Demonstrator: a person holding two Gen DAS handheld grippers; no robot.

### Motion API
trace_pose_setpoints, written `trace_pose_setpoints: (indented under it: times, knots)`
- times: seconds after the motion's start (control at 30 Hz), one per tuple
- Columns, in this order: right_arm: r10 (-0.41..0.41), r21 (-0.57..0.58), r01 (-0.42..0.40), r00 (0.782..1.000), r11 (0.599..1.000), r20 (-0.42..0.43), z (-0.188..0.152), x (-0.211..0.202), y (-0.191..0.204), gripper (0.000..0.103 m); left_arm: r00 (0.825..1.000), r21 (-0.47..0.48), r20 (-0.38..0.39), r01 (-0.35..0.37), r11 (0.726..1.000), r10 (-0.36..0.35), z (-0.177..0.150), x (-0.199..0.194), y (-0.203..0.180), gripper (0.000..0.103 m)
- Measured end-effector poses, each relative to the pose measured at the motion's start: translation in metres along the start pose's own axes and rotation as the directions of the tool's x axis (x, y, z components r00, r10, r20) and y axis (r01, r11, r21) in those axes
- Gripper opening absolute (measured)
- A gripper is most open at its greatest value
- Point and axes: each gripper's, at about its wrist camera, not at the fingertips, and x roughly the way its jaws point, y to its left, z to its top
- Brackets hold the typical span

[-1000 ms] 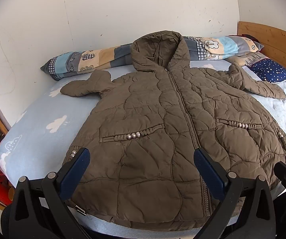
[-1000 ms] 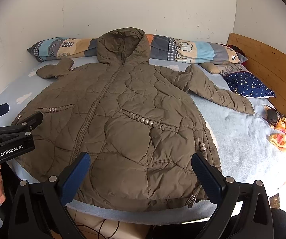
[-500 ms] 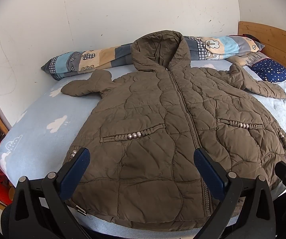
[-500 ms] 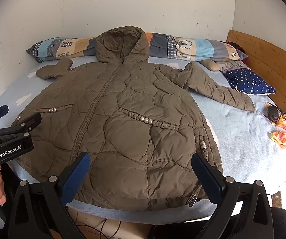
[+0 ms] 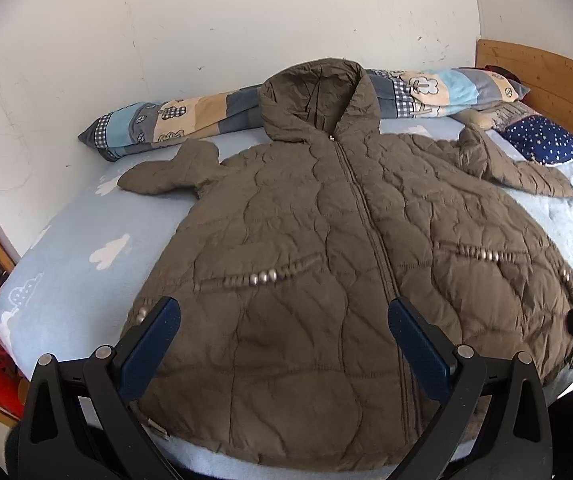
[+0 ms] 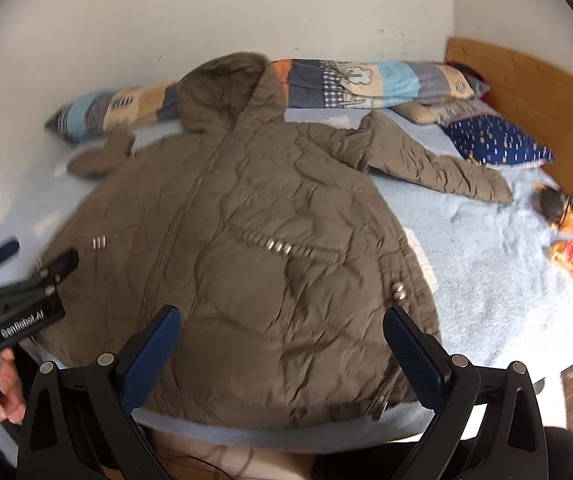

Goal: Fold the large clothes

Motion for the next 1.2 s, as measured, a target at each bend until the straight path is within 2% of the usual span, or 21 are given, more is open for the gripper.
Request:
trace_pose_setpoints:
  times: [0.17,0.33,0.47,0.6,0.63,0.7,0.83,0.9,1.03,1.1,1.2]
  knots:
    - [-0.001,0.206,-0.006,0.999,0.978,0.032,0.045,0.005,-0.065,0.102,0.988,-0.017,0.147,-0.036,0.999,0.039,0.037,0.007,0.006,0.103]
    - [-0.025,0.413,0.008,0.999,0.911,0.036,0.089,0.034,-0.142,0.102,0.966,0.017,0.256,-0.053,0.998,0.047,0.087,0.024,-0.007,0.103]
    - [-0.055,0.56,0.044,0.998,0.827,0.003,0.11,0.075,-0.203,0.095,0.979,0.061,0.199,-0.045,0.997,0.032,0.111,0.058,-0.028,0.103]
    - [-0.071,0.656,0.08,0.997,0.751,-0.041,0.116,0.116,-0.253,0.084,0.994,0.047,0.111,-0.009,0.999,0.003,0.111,0.086,-0.033,0.103]
    - [-0.067,0.69,0.082,0.997,0.719,-0.049,0.115,0.127,-0.269,0.083,0.996,0.036,0.089,0.011,0.999,-0.014,0.111,0.09,-0.033,0.103]
    - [-0.056,0.73,0.071,0.997,0.679,-0.045,0.114,0.14,-0.293,0.082,0.997,0.015,0.064,0.04,0.999,-0.041,0.111,0.097,-0.032,0.103]
    - [-0.096,0.799,0.082,0.995,0.596,-0.03,0.113,0.154,-0.337,0.079,0.996,-0.003,0.027,0.083,0.997,-0.083,0.111,0.104,-0.03,0.103]
    - [-0.111,0.839,0.085,0.993,0.537,-0.029,0.109,0.162,-0.359,0.075,0.995,-0.012,0.01,0.096,0.995,-0.096,0.11,0.108,-0.03,0.103]
    - [-0.118,0.886,0.089,0.992,0.454,-0.039,0.099,0.175,-0.39,0.073,0.994,-0.008,-0.032,0.107,0.994,-0.107,0.108,0.117,-0.032,0.103]
    - [-0.128,0.901,0.087,0.991,0.426,-0.036,0.097,0.179,-0.402,0.072,0.992,-0.01,-0.049,0.112,0.994,-0.113,0.106,0.12,-0.032,0.103]
    - [-0.136,0.904,0.093,0.99,0.416,-0.039,0.096,0.189,-0.413,0.066,0.99,-0.02,-0.065,0.121,0.993,-0.122,0.105,0.121,-0.033,0.103]
